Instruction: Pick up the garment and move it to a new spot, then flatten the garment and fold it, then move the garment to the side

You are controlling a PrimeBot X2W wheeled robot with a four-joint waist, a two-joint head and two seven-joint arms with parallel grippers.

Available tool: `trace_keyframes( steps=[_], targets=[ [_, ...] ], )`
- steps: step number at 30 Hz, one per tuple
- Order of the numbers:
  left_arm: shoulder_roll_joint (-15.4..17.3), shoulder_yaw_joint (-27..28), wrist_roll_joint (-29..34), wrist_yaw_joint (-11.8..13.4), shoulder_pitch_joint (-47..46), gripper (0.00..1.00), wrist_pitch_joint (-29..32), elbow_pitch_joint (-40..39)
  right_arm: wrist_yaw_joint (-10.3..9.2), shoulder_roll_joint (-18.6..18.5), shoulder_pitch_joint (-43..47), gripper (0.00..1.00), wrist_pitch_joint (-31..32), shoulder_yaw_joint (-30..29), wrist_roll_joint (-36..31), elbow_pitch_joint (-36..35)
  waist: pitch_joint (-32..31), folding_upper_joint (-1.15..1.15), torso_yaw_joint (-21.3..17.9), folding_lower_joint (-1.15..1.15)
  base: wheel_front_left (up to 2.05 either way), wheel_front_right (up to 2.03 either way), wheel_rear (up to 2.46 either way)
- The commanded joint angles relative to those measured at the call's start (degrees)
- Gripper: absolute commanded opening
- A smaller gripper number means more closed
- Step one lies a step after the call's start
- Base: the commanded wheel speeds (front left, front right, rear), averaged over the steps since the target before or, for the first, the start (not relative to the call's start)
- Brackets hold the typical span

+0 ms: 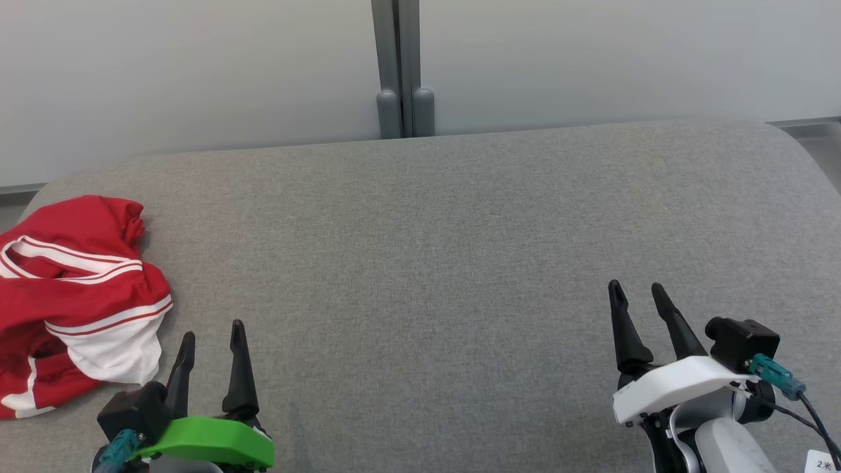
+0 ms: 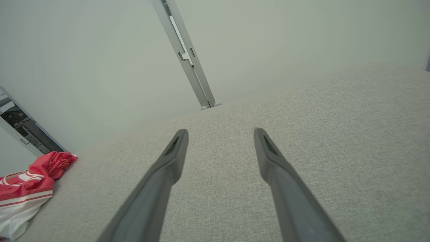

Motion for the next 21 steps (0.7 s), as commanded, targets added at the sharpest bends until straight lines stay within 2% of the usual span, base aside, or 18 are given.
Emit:
trace_keyframes(
  steps=[1,21],
  targets=[
    [0.5,-0.2,1.9,0.2,0.6,1.00,-0.7,-0.5,0.01,-0.3,-0.8,1.00,-0.6,0.3,-1.5,-0.1,0.0,0.00,0.0,0.00,0.00,0.00,0.00],
    [0.5,-1.1,9.2,0.8,0.9,1.00,-3.0,-0.4,0.02,-0.4,-1.1,1.00,-3.0,1.4,-9.7,0.3,0.2,0.00,0.3,0.00,0.00,0.00,0.00]
  ],
)
